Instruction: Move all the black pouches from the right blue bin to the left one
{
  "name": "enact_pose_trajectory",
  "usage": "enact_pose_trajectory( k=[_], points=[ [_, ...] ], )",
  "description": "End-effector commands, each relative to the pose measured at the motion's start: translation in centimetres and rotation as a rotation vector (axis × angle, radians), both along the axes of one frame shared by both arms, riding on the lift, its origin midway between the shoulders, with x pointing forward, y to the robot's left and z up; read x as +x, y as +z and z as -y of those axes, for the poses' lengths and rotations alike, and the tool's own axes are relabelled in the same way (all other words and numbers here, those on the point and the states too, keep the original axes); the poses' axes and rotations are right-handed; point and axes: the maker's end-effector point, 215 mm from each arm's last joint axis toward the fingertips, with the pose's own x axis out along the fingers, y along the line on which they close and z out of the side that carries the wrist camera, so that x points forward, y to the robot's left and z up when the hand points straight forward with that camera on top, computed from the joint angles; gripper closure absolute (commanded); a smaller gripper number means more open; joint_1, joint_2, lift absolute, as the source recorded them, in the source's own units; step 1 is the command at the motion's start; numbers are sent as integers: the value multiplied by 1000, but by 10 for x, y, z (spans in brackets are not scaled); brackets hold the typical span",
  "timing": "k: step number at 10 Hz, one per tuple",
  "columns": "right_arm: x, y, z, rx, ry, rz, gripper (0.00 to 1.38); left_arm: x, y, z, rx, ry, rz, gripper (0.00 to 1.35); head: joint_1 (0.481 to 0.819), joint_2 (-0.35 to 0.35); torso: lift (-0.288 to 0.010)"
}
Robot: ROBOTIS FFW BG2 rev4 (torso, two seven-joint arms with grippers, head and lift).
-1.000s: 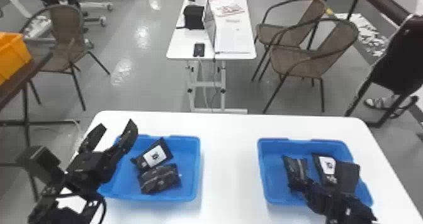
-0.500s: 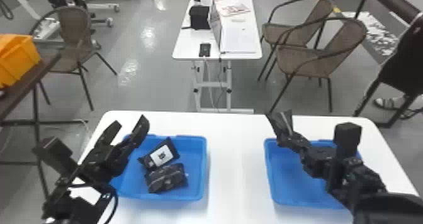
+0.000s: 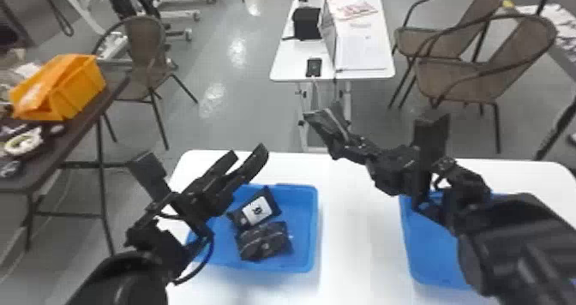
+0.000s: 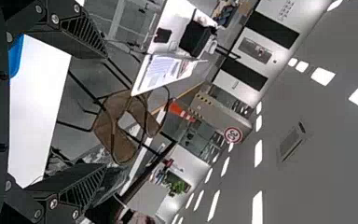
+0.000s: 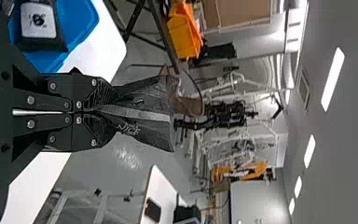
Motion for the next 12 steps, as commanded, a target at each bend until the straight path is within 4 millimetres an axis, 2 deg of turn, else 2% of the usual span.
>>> enact_pose_trajectory(
  k=[1,2,4,6,8,9,10,11,12],
  points=[
    [-11,5,-46,14,90,5,1280,7,4,10,-11,-16,1,208,695,198,0],
    [-18,4,-67,27,133,-2,1280,10,6,17,-18,-26,2,208,695,226,0],
    [-28,5,-97,28,204,-9,1280,13,11,36,-43,-64,4,209,695,250,0],
    [-36,4,-114,24,248,-15,1280,16,7,49,-76,-92,-15,214,695,266,0],
    [-40,1,-124,22,268,-27,1280,16,0,50,-70,-90,-25,214,695,272,0],
    [-44,-2,-130,19,285,-37,1280,20,1,46,-37,-72,-3,397,695,274,0],
    [-45,-3,-131,16,289,-41,1280,24,8,37,4,-33,40,1251,695,282,0],
    [-46,-4,-131,18,289,-43,1280,25,13,33,-3,-1,59,1199,695,292,0],
    [-45,-5,-130,17,288,-45,1280,23,15,32,-16,9,70,1211,695,299,0]
  ],
)
